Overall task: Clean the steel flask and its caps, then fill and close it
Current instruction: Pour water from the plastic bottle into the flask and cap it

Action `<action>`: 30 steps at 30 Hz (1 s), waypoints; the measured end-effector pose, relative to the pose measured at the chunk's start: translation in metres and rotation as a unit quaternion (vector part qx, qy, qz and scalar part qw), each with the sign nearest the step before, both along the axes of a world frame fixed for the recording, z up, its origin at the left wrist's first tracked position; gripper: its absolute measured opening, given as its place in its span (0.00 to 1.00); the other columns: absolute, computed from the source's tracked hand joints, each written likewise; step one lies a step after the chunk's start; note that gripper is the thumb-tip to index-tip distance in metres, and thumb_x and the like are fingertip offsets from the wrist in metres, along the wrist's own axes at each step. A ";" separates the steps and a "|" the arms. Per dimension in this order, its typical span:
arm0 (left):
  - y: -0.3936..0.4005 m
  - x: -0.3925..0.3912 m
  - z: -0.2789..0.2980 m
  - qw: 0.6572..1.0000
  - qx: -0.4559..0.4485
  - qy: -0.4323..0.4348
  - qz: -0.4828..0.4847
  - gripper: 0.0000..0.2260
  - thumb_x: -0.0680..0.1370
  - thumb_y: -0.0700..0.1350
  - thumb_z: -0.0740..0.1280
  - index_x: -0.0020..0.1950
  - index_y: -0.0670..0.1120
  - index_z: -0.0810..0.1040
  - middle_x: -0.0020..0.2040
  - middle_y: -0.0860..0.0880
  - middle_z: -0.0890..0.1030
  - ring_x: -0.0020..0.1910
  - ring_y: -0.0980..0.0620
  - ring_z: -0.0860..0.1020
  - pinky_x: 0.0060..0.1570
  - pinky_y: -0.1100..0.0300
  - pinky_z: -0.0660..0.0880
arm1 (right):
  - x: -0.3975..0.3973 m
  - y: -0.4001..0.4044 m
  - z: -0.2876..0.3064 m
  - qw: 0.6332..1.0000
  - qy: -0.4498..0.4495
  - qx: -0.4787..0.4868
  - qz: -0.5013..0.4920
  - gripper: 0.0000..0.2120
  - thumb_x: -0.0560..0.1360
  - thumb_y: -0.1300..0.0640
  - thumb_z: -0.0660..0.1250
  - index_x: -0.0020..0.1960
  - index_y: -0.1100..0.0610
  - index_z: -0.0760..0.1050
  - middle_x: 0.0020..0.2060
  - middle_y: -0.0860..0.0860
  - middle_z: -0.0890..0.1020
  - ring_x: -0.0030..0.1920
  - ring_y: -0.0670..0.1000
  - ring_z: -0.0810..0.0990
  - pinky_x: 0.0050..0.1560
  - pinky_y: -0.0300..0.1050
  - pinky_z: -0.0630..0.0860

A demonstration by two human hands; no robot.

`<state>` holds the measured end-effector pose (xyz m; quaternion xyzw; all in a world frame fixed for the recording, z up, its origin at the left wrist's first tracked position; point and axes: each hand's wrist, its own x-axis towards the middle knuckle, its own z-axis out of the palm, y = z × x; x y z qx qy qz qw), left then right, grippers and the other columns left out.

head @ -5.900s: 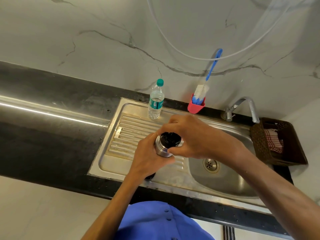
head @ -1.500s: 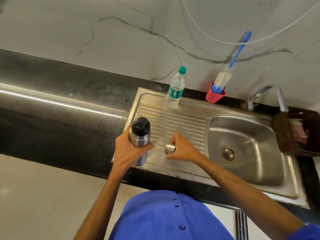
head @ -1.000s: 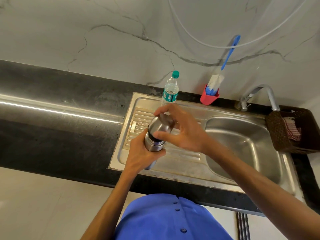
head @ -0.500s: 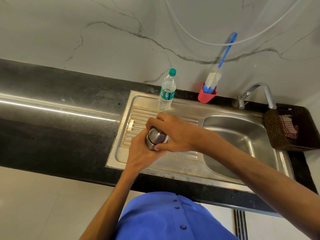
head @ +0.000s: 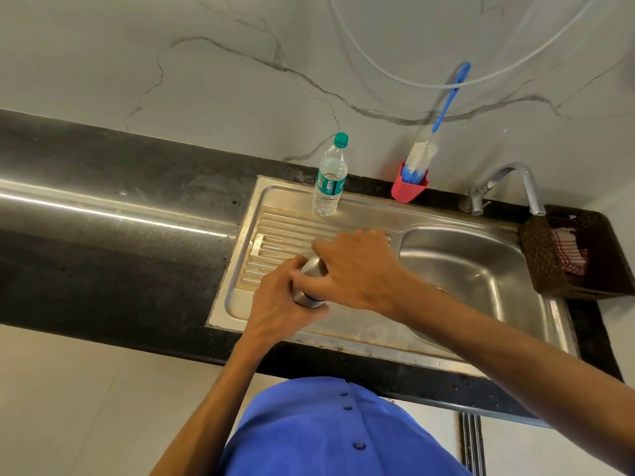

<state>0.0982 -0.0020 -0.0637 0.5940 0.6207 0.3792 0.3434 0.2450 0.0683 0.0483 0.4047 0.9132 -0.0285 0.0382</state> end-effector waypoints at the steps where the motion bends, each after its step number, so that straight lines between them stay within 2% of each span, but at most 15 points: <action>1: 0.001 0.001 0.001 1.000 -0.001 0.002 0.000 0.21 0.65 0.47 0.82 0.52 0.58 0.77 0.42 0.55 0.84 0.41 0.52 0.83 0.41 0.47 0.81 | 0.002 0.000 -0.003 1.000 0.016 0.017 -0.015 0.28 0.75 0.24 0.56 0.47 0.50 0.71 0.34 0.46 0.76 0.34 0.50 0.74 0.33 0.42 0.61; 3: 0.002 0.001 0.004 1.000 -0.002 -0.019 0.008 0.21 0.66 0.46 0.83 0.53 0.57 0.78 0.43 0.56 0.84 0.41 0.52 0.83 0.41 0.50 0.82 | 0.009 0.003 0.000 0.996 0.057 -0.061 0.033 0.30 0.75 0.26 0.60 0.63 0.50 0.68 0.50 0.49 0.81 0.44 0.51 0.79 0.42 0.46 0.72; 5: 0.001 0.000 0.005 0.999 -0.005 -0.034 0.013 0.22 0.66 0.46 0.84 0.54 0.58 0.78 0.43 0.57 0.84 0.41 0.53 0.84 0.40 0.57 0.80 | 0.017 0.011 0.011 0.969 0.080 -0.212 0.099 0.33 0.75 0.35 0.68 0.73 0.47 0.61 0.64 0.48 0.76 0.54 0.49 0.79 0.52 0.46 0.77; 6: 0.001 -0.001 0.006 0.999 -0.005 -0.034 0.014 0.23 0.65 0.45 0.84 0.54 0.59 0.78 0.43 0.58 0.84 0.41 0.54 0.84 0.40 0.59 0.80 | 0.019 0.013 0.013 0.963 0.085 -0.225 0.118 0.30 0.76 0.37 0.69 0.71 0.47 0.64 0.62 0.48 0.77 0.53 0.48 0.79 0.52 0.45 0.79; 8: 0.000 -0.001 0.005 1.000 -0.005 -0.008 0.006 0.23 0.64 0.46 0.84 0.53 0.56 0.79 0.43 0.57 0.84 0.43 0.54 0.83 0.41 0.58 0.80 | 0.017 0.013 0.011 0.982 0.088 -0.140 0.088 0.23 0.78 0.31 0.63 0.57 0.51 0.73 0.46 0.46 0.81 0.40 0.46 0.79 0.42 0.44 0.78; 10: 0.001 -0.001 0.006 1.000 -0.004 0.017 0.003 0.21 0.64 0.48 0.83 0.53 0.53 0.79 0.43 0.56 0.83 0.43 0.54 0.83 0.44 0.55 0.80 | 0.016 0.010 0.006 0.997 0.061 -0.034 0.043 0.29 0.78 0.24 0.53 0.48 0.50 0.70 0.35 0.45 0.78 0.32 0.44 0.74 0.36 0.43 0.70; 12: 0.002 -0.002 0.008 1.000 -0.005 -0.008 0.006 0.21 0.65 0.45 0.84 0.53 0.53 0.80 0.43 0.56 0.84 0.44 0.53 0.83 0.44 0.56 0.81 | 0.017 0.008 0.006 0.995 0.063 -0.043 0.061 0.30 0.78 0.24 0.51 0.55 0.49 0.69 0.42 0.46 0.80 0.37 0.46 0.76 0.39 0.45 0.69; 14: 0.001 -0.002 0.012 0.999 -0.011 -0.039 0.015 0.22 0.66 0.40 0.85 0.52 0.55 0.79 0.44 0.59 0.85 0.44 0.56 0.84 0.43 0.63 0.80 | 0.020 0.008 0.013 0.980 0.081 -0.147 0.108 0.29 0.81 0.29 0.56 0.71 0.48 0.65 0.59 0.48 0.78 0.50 0.49 0.79 0.48 0.46 0.76; 15: 0.000 -0.002 0.014 0.999 -0.011 -0.045 0.019 0.24 0.66 0.38 0.85 0.52 0.56 0.79 0.44 0.62 0.85 0.45 0.59 0.84 0.43 0.67 0.79 | 0.020 0.010 0.014 0.973 0.077 -0.171 0.134 0.28 0.81 0.33 0.58 0.75 0.48 0.62 0.63 0.49 0.75 0.53 0.50 0.78 0.52 0.46 0.77; 18: 0.000 0.000 0.014 0.999 -0.001 -0.035 0.026 0.23 0.65 0.39 0.85 0.50 0.57 0.79 0.42 0.65 0.84 0.45 0.63 0.83 0.43 0.70 0.77 | 0.011 0.011 0.002 0.985 0.067 -0.086 0.133 0.27 0.82 0.31 0.54 0.69 0.51 0.67 0.53 0.50 0.78 0.43 0.49 0.78 0.45 0.47 0.79; 21: 0.000 0.006 0.012 0.998 0.012 -0.027 0.051 0.21 0.65 0.44 0.86 0.50 0.55 0.80 0.41 0.61 0.83 0.46 0.66 0.82 0.44 0.73 0.76 | 0.001 0.005 -0.010 0.997 0.037 0.069 0.019 0.33 0.79 0.25 0.48 0.59 0.53 0.71 0.39 0.48 0.81 0.34 0.49 0.75 0.36 0.44 0.68; 23: 0.000 0.007 0.010 0.998 0.013 -0.035 0.048 0.20 0.65 0.45 0.86 0.51 0.52 0.81 0.42 0.57 0.84 0.46 0.62 0.83 0.45 0.70 0.77 | 0.003 0.005 -0.009 0.996 0.062 0.057 0.012 0.34 0.77 0.23 0.50 0.58 0.52 0.70 0.41 0.48 0.80 0.36 0.49 0.76 0.39 0.45 0.66; 26: -0.003 0.002 0.010 0.998 -0.017 -0.055 0.023 0.21 0.66 0.42 0.85 0.51 0.56 0.79 0.43 0.58 0.85 0.45 0.56 0.85 0.45 0.65 0.80 | 0.015 0.010 0.003 0.984 0.092 -0.061 0.139 0.30 0.80 0.27 0.54 0.69 0.49 0.67 0.58 0.50 0.76 0.48 0.49 0.77 0.45 0.45 0.74; 28: -0.005 0.000 0.011 0.999 -0.021 -0.031 0.009 0.23 0.66 0.41 0.85 0.49 0.58 0.77 0.41 0.60 0.84 0.42 0.57 0.84 0.41 0.67 0.79 | 0.018 0.015 -0.001 0.973 0.093 -0.089 0.193 0.25 0.82 0.34 0.58 0.70 0.49 0.68 0.54 0.50 0.77 0.45 0.48 0.77 0.43 0.43 0.74; 30: -0.004 0.002 0.011 1.000 -0.024 -0.015 -0.008 0.22 0.66 0.39 0.84 0.47 0.57 0.76 0.40 0.61 0.83 0.39 0.59 0.82 0.38 0.69 0.77 | 0.014 0.012 -0.012 0.971 0.120 -0.023 0.204 0.20 0.82 0.36 0.60 0.62 0.51 0.73 0.43 0.48 0.76 0.34 0.47 0.73 0.34 0.40 0.67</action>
